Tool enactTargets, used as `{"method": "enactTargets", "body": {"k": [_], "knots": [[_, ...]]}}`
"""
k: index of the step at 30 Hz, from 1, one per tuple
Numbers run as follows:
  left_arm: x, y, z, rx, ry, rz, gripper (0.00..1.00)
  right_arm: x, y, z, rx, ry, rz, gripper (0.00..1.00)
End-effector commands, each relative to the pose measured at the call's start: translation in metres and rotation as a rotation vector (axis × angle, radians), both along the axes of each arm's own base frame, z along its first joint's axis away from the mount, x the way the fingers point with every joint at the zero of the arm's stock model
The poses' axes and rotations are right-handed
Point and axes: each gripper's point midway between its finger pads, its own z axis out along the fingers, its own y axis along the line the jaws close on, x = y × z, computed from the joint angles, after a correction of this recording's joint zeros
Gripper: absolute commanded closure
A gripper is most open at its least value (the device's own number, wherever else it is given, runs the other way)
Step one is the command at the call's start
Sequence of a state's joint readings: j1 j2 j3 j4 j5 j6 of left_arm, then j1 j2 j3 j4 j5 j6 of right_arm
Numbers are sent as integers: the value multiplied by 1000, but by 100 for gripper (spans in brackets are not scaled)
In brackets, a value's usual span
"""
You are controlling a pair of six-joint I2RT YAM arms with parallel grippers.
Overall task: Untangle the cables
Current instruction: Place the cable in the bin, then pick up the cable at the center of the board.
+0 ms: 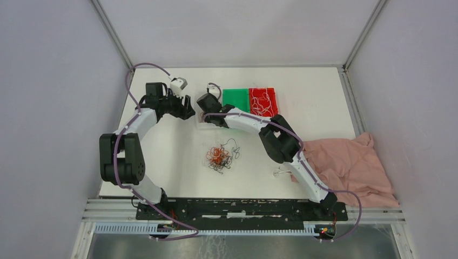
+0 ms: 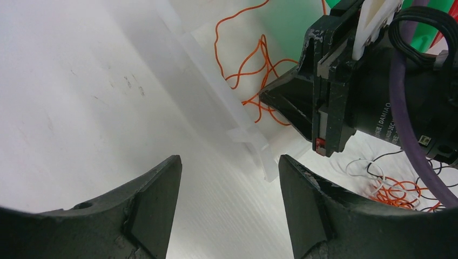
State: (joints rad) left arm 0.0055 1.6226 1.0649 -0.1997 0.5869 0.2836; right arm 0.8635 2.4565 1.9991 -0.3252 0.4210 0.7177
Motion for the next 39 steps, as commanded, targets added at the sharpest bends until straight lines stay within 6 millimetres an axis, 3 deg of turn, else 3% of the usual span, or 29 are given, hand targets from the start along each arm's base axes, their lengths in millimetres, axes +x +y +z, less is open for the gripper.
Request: {"method": "enactTargets", "body": {"k": [1,4,7,11,13,17,19,20,23,28,33,35,39], "knots": [[12,-2,37,-46,-75,-2,27,-5,16,11,50,13,44,95],[12,3,54,-59,-79,-8,26,-3,30,68,186,-51,69,91],[10,13,72,-54,-71,-1,23,-6,46,135,328,-107,124,81],[2,19,93,-10,-99,-19,15,-11,47,204,402,-189,176,69],[-3,21,98,6,-113,-14,11,-12,38,224,401,-222,180,63],[-11,24,104,23,-104,0,0,-18,9,242,366,-254,168,52],[-14,26,105,26,-89,19,1,-25,-9,248,334,-277,161,45],[-15,28,106,28,-80,37,1,-33,-21,260,333,-299,164,43],[-18,33,113,40,-48,81,1,-57,-48,251,285,-294,199,38],[-25,45,121,81,-29,130,1,-112,-78,190,222,-168,314,38],[-57,23,123,17,-54,2,1,-160,-87,146,200,-76,427,44],[-71,16,116,9,-59,-44,1,-174,-87,132,195,-47,455,46],[-107,1,79,89,1,-177,0,-185,-79,114,227,13,474,47]]}}
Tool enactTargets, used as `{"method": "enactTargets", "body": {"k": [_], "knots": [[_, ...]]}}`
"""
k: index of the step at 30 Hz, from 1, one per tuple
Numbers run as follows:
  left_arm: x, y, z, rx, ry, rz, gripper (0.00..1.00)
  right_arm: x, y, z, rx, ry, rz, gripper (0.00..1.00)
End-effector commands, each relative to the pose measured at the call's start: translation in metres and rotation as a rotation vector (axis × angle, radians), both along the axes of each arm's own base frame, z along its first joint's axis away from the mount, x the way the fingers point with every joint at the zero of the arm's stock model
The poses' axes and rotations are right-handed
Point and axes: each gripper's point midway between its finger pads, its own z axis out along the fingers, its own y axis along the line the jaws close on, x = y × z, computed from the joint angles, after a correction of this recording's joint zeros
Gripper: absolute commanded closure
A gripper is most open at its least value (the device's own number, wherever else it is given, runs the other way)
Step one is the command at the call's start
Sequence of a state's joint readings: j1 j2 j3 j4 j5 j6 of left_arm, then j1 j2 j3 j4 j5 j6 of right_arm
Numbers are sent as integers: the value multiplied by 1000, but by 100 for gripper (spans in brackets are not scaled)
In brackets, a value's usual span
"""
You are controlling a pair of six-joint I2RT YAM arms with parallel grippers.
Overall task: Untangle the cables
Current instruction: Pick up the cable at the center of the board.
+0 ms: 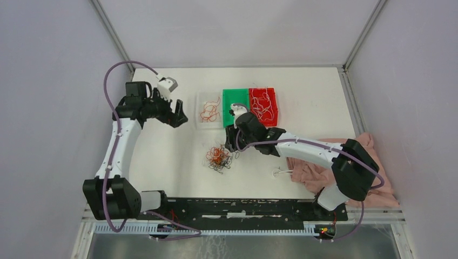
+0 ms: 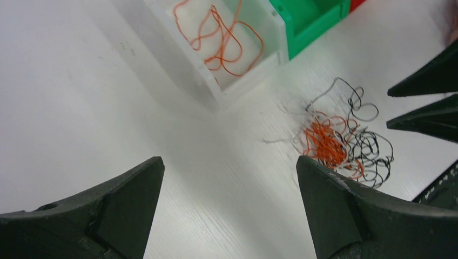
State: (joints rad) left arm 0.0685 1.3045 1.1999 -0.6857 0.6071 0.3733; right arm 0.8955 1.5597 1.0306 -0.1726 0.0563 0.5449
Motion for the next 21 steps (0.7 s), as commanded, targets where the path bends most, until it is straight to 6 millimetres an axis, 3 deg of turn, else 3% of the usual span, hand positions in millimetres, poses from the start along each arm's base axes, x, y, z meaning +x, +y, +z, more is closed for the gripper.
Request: {"method": "enactTargets", "body": {"k": [1,7,10,18,21], "knots": [[-40,-22,-28,66,34,-196,0,-6,27,25,138,-18,59,48],[-77,-39,-64,157,64,-355,3,-15,51,8,162,49,76,49],[-90,-53,-87,222,90,-413,7,-14,51,0,136,55,56,51],[-57,-67,-117,207,95,-360,31,-13,29,-10,75,35,-8,61],[-46,-75,-125,203,95,-394,34,-15,18,-12,64,21,-27,64]]}}
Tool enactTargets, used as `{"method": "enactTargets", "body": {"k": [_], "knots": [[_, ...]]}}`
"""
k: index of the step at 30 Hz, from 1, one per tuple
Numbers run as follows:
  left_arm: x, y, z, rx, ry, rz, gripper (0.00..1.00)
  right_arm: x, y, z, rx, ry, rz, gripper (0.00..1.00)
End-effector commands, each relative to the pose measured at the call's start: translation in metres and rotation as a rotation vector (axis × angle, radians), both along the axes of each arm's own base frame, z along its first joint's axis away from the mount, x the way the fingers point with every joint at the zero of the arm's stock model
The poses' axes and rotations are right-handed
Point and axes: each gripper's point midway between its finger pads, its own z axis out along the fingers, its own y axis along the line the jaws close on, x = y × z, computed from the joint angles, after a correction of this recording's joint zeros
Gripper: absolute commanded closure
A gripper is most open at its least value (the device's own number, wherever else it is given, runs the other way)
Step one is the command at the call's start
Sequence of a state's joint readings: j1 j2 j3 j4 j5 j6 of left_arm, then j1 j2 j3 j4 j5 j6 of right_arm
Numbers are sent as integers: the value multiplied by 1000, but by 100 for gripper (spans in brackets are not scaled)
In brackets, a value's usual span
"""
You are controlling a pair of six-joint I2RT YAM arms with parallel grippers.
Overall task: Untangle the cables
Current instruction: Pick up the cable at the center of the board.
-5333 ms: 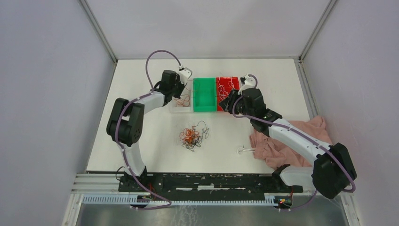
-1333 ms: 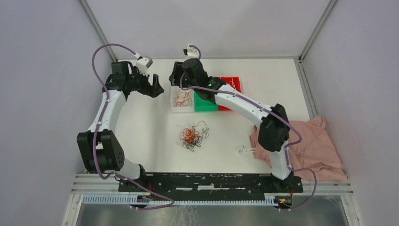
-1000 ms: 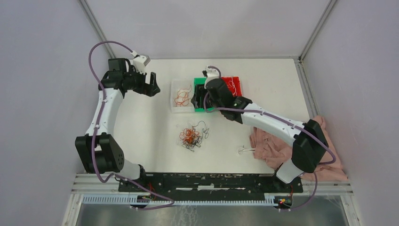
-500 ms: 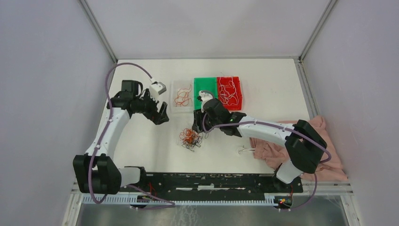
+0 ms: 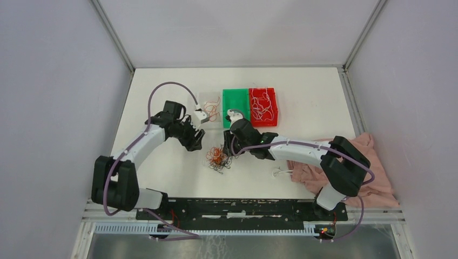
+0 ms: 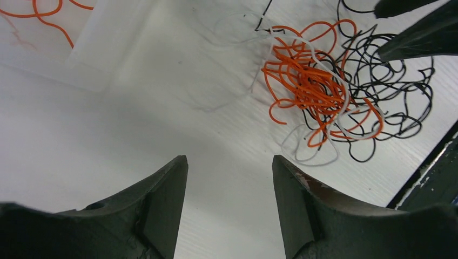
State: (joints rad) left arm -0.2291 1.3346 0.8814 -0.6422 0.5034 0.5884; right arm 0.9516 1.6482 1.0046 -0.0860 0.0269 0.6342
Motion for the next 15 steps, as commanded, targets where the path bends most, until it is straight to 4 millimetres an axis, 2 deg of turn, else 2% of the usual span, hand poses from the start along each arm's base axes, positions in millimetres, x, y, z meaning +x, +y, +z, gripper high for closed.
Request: {"method": "enactTargets", "body": {"k": [1,6,15], "knots": [[32,-16,-4,-22,-64,-35,35,5,-9,20,28,-63,-50,64],[39,-27,-27,-10,-23,-136,36,6,-13,25,34,-76,-68,64],[51,-38,-30,-22,-45,-287,33,-4,-20,29,67,-59,-68,66]]}}
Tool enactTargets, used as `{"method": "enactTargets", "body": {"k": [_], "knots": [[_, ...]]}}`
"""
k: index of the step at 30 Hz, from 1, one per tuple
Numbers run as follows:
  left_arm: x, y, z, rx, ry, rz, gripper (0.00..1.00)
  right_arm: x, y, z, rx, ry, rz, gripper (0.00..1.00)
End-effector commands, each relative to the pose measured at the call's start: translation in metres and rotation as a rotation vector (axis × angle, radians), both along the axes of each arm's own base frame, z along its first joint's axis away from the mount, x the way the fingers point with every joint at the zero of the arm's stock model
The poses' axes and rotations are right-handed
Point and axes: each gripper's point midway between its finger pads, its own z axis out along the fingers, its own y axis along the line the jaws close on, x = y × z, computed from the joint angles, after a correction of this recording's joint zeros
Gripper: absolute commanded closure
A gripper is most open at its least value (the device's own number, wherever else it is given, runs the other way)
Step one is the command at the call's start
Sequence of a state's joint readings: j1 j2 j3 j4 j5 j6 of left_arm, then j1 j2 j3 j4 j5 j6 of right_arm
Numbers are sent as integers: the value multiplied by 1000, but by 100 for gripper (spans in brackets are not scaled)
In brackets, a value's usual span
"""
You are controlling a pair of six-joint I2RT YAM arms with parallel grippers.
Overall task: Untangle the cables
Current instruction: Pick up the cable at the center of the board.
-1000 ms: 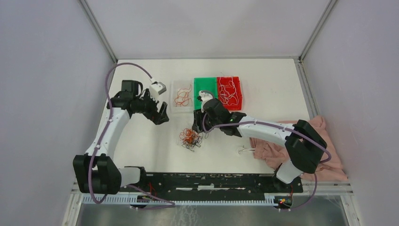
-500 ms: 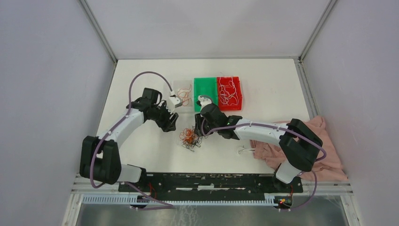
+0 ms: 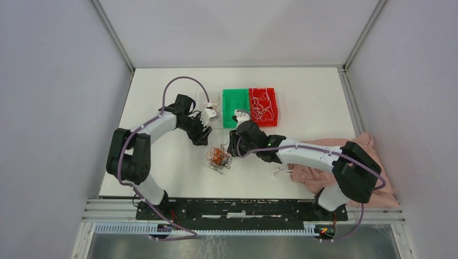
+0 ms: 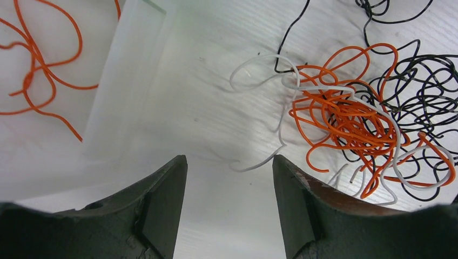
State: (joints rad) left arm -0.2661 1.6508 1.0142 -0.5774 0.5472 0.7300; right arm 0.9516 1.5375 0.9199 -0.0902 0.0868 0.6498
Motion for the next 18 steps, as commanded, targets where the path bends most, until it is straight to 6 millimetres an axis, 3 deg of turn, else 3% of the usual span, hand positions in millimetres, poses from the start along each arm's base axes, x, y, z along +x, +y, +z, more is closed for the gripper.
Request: {"method": "enactTargets", "body": {"k": [1,11,13,18], "knots": [[13,-15,12,-60,-79,-129,33,0,2,19,66,-23,-14,66],[-6,-19,-8,-80,6,-197,39,-1,-6,37,92,-58,-32,70],[-6,-22,-7,-96,9,-200,49,-1,-6,41,99,-63,-36,72],[-3,-29,14,-118,-10,-180,93,0,-7,50,129,-76,-47,72]]}}
